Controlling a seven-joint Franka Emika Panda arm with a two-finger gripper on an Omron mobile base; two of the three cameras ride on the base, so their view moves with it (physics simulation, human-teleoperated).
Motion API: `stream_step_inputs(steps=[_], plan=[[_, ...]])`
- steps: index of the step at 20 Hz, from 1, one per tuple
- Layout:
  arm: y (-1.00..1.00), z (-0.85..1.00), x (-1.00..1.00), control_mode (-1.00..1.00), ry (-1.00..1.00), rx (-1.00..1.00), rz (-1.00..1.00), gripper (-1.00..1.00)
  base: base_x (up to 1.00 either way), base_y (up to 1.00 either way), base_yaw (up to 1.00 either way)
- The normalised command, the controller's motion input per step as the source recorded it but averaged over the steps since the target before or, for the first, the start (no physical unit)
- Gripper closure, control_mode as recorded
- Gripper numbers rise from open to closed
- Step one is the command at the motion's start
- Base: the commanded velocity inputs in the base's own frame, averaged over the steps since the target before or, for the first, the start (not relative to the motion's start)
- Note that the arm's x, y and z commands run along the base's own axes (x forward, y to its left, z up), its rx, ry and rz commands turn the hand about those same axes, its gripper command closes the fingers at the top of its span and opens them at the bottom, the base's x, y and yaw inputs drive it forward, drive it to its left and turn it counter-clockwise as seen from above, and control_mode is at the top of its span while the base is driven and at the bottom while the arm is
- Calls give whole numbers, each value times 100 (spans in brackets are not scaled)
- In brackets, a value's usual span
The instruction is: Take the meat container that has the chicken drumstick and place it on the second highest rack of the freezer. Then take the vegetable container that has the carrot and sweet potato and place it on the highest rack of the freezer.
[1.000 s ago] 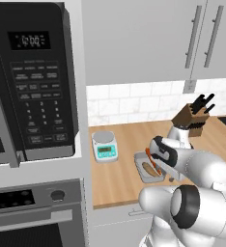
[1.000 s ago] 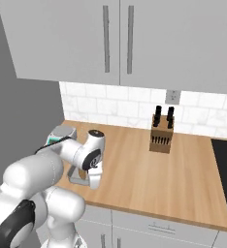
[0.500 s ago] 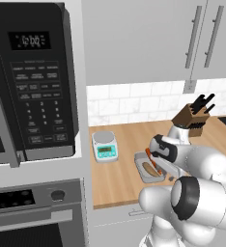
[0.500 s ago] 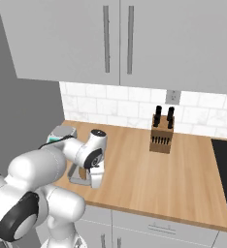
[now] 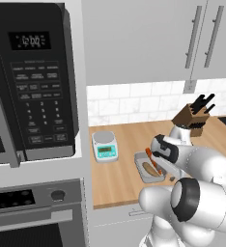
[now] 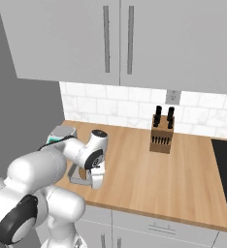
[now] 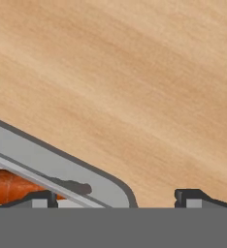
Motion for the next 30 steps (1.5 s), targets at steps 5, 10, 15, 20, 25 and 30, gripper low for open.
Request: stream_step_inputs(steps=[5, 10, 15, 20, 25, 30], plan=[[0, 0, 0, -100, 0, 0, 0, 100, 0, 0, 0], [0, 0, 0, -100, 0, 0, 0, 100, 0, 0, 0], [0, 0, 0, -100, 0, 0, 0, 100, 0, 0, 0], [0, 0, 0, -100, 0, 0, 0, 100, 0, 0, 0], [0, 9, -5, -100, 0, 0, -3, 100, 0, 0, 0], [-15, 50, -12, -100, 0, 0, -10, 100, 0, 0, 0]])
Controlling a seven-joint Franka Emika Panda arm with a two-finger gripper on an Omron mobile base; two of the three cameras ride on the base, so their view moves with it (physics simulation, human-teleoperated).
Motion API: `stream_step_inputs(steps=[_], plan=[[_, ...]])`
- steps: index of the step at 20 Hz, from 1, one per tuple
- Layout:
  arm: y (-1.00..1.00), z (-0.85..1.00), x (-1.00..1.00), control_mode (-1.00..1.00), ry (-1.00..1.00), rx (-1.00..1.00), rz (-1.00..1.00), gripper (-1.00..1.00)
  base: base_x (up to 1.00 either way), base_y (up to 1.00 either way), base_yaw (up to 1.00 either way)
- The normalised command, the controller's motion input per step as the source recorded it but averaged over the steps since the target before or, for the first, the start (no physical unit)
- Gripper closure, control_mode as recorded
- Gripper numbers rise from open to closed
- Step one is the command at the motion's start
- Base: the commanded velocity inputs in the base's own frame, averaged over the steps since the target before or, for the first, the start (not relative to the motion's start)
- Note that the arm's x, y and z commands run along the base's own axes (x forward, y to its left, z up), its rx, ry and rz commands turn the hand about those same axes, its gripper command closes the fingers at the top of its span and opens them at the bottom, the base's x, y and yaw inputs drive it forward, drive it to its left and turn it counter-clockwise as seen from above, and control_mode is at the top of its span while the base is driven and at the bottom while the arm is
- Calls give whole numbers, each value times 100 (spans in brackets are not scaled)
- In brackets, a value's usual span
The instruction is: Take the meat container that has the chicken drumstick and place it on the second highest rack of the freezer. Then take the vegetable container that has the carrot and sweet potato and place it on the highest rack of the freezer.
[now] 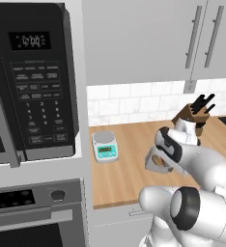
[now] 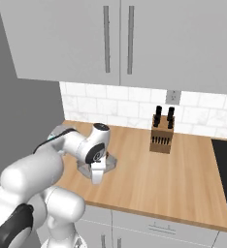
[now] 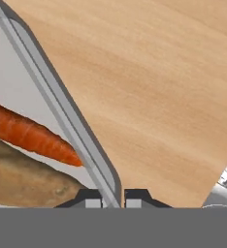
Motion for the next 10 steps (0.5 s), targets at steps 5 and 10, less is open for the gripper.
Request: stream_step_inputs(steps=[5, 10], plan=[[-4, 56, -4, -100, -6, 0, 4, 100, 0, 0, 0], [0, 51, -7, -100, -8, 0, 15, 100, 0, 0, 0]])
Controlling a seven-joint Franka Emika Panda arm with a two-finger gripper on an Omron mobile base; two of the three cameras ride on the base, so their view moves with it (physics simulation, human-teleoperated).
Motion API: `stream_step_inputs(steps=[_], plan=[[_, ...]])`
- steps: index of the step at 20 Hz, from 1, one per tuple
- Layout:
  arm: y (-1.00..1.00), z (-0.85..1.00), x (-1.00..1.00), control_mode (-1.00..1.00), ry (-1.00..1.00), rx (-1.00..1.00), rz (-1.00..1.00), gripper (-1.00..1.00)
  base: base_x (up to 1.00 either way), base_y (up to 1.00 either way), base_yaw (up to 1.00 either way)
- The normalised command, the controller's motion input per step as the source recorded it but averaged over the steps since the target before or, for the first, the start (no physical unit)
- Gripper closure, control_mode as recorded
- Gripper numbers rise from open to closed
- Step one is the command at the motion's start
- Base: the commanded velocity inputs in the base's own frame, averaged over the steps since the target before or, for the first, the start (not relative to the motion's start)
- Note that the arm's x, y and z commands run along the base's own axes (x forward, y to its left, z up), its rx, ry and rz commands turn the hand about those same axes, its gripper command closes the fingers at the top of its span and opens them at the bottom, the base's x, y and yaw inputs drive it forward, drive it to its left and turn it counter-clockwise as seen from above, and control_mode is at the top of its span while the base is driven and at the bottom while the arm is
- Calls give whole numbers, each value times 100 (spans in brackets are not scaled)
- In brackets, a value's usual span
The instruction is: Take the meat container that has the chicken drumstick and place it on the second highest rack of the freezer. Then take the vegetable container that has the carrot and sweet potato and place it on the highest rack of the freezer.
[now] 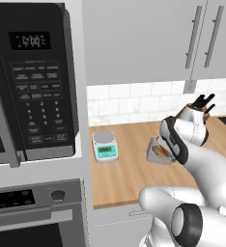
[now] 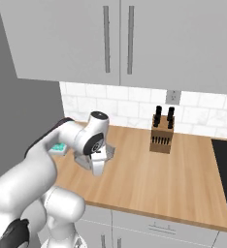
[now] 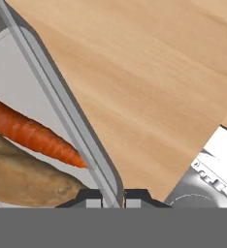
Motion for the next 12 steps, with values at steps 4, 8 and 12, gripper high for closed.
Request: stream_step_inputs(steps=[4, 8, 12], plan=[[0, 56, -19, -100, -4, 0, 22, 100, 0, 0, 0], [16, 66, -31, -100, -1, -2, 24, 100, 0, 0, 0], [19, 63, -58, -100, -4, -3, 30, 100, 0, 0, 0]])
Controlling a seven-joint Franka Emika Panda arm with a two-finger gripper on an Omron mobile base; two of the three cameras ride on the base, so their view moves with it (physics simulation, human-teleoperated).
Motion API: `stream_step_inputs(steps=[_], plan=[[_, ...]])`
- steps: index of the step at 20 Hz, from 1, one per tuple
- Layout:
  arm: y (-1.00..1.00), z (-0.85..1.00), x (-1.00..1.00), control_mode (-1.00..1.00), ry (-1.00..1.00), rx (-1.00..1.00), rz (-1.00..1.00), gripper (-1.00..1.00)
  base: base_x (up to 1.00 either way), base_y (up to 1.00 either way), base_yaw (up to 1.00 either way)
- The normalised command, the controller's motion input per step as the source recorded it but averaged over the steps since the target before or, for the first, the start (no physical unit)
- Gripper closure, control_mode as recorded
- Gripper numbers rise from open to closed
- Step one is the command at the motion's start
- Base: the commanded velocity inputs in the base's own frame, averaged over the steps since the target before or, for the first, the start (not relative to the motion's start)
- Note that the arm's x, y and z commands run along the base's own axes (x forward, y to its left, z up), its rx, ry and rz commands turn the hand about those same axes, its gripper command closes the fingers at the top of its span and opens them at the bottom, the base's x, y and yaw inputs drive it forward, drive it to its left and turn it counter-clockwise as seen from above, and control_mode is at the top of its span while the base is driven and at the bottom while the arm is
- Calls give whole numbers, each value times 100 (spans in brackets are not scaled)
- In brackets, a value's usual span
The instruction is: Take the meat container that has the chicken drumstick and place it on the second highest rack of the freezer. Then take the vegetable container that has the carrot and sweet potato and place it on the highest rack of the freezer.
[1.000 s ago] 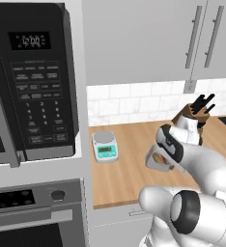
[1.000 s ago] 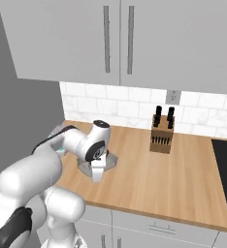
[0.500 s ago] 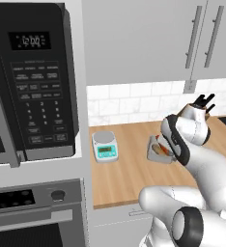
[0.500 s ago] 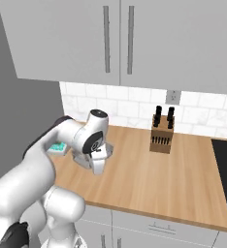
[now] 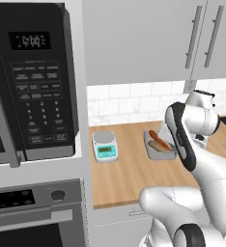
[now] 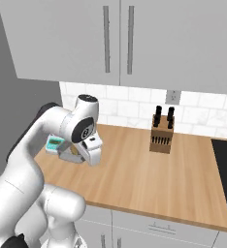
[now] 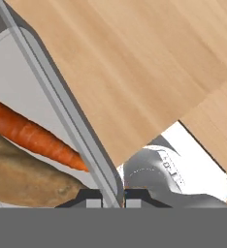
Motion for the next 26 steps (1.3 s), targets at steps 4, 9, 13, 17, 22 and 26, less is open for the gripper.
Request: stream_step_inputs(steps=[4, 9, 13, 17, 22, 26], plan=[[13, 43, -79, -100, -8, 0, 30, 100, 0, 0, 0], [23, 62, -56, -100, -4, 0, 16, 100, 0, 0, 0], [0, 76, -34, -100, -4, 0, 4, 100, 0, 0, 0], [-4, 71, -3, -100, 0, 1, -2, 100, 0, 0, 0], [-14, 39, 0, -100, 0, 3, -11, 100, 0, 0, 0], [-6, 1, -5, -100, -1, 0, 0, 100, 0, 0, 0]])
